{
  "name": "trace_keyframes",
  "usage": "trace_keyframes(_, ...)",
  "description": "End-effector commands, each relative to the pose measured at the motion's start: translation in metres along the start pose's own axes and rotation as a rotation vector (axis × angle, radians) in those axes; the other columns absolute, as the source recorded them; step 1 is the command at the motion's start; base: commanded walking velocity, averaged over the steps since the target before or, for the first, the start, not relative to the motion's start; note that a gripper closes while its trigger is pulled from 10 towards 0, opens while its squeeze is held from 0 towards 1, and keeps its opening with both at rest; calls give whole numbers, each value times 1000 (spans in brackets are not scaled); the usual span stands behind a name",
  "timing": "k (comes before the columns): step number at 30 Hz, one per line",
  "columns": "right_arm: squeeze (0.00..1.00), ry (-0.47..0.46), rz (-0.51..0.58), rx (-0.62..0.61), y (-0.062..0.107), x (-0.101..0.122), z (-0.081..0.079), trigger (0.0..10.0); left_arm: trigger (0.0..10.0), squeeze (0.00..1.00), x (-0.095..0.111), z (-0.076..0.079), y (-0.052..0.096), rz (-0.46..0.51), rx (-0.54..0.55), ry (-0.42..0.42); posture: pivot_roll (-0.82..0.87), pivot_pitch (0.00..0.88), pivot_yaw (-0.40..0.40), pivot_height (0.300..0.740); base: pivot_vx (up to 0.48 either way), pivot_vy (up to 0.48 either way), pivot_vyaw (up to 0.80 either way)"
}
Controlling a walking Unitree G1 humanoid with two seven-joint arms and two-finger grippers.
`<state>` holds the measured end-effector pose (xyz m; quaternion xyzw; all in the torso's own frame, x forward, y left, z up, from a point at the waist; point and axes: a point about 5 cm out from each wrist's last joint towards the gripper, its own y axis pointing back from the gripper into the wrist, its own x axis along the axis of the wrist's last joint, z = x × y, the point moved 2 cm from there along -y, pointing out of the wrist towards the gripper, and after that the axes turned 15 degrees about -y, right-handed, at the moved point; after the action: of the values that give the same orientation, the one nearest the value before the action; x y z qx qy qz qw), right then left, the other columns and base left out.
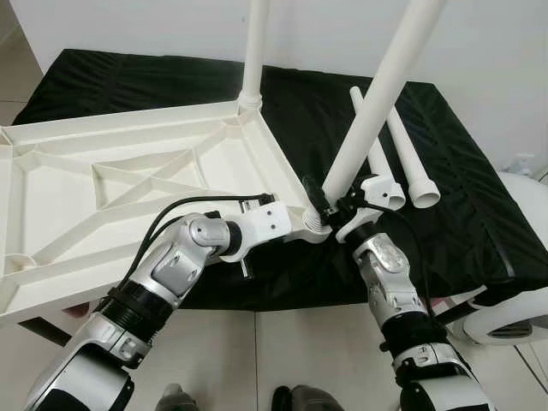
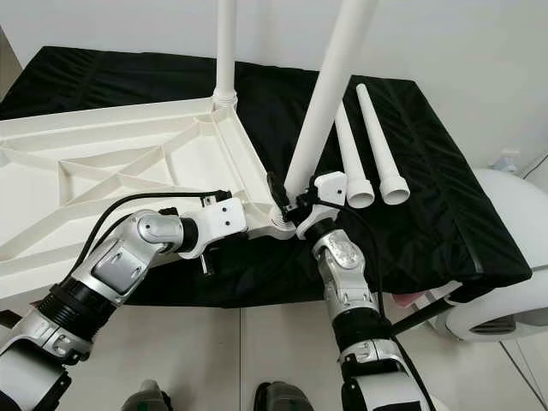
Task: Building children table
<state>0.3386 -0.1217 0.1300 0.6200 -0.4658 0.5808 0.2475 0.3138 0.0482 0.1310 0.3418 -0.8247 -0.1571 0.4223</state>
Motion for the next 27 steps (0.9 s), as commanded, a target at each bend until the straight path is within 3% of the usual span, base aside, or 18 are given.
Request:
trace_keyframes(1,0,-13,-201,-98,32,-42,19,10000,10000,0,-11,4,3,-56,-2,-3,50,55,-80,740,0,0,0)
trace_keyframes(17,0,-18,-227,-141,35,-49,23,10000,10000,0,-11,3,4,-56,-4,-8,51,58,-78,740,0,0,0)
trace_keyframes(27,0,-50,-162,-219,30,-46,16,10000,10000,0,-12,3,7,-62,-1,-3,59,73,-78,740,0,0,0)
